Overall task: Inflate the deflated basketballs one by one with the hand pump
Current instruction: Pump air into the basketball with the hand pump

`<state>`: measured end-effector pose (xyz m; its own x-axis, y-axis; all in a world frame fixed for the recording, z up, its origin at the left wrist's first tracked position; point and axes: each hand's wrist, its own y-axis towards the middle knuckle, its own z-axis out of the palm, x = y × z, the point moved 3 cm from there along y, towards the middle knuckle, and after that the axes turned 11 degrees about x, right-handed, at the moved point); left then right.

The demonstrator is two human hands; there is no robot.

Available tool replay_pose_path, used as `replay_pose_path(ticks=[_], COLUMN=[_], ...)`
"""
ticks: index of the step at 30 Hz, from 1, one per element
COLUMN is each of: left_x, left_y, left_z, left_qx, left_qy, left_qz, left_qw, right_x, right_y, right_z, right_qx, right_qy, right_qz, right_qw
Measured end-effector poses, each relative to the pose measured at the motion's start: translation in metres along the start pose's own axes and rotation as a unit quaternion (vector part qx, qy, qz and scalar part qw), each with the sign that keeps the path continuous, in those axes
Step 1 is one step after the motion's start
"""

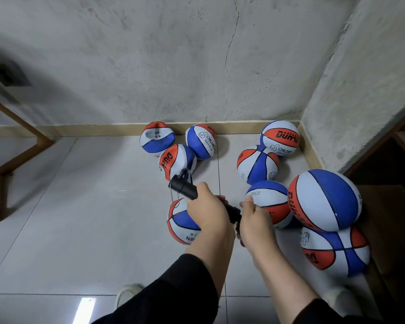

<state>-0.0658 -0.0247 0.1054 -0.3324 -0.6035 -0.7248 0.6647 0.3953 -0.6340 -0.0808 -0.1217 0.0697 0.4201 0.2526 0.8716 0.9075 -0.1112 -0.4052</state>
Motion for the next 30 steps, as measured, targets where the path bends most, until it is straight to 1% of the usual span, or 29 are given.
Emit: replay_pose_path(ticks=[2,4,6,9,14,17,20,25,27,30], left_x=[-0.003,-0.011,-0.021,-0.028,-0.006,0.004,0.006,-0.001,-0.007,-0.02], left_y=[0.004,0.011,0.022,0.028,0.017,0.004,-0.004,0.002,0.011,0.025], left_z=[-0.002,-0.006,-0.011,-0.016,-0.008,-0.005,-0.001,0.0,0.0,-0.008], left_qx=[0.006,-0.004,-0.019,-0.024,-0.017,-0.025,-0.008,0.001,0.005,-0.016], left_qy=[0.019,0.028,0.006,-0.015,0.007,0.033,0.026,0.014,0.017,0.003], left_qz=[-0.002,0.007,0.012,0.012,-0.002,0.014,0.027,0.002,-0.001,0.009], left_qw=[1.0,1.0,1.0,1.0,1.0,0.999,0.999,1.0,1.0,1.0], right_x=[-0.001,-0.005,-0.013,-0.025,-0.025,-0.018,-0.007,-0.003,-0.005,-0.016], right_y=[0.003,0.006,0.005,0.001,0.008,0.001,-0.006,0.001,0.003,0.002], right_z=[-0.006,-0.019,-0.035,-0.044,-0.028,-0.01,0.001,0.0,-0.009,-0.031], right_qx=[0.005,-0.006,-0.03,-0.033,-0.031,-0.022,-0.013,-0.002,-0.001,-0.019], right_qy=[0.025,0.036,0.043,0.061,0.039,0.028,0.019,0.035,0.044,0.071], right_qz=[0.018,0.033,0.054,0.087,0.077,0.066,0.042,0.034,0.043,0.072], right_qw=[1.0,0.999,0.997,0.994,0.996,0.997,0.999,0.999,0.998,0.995])
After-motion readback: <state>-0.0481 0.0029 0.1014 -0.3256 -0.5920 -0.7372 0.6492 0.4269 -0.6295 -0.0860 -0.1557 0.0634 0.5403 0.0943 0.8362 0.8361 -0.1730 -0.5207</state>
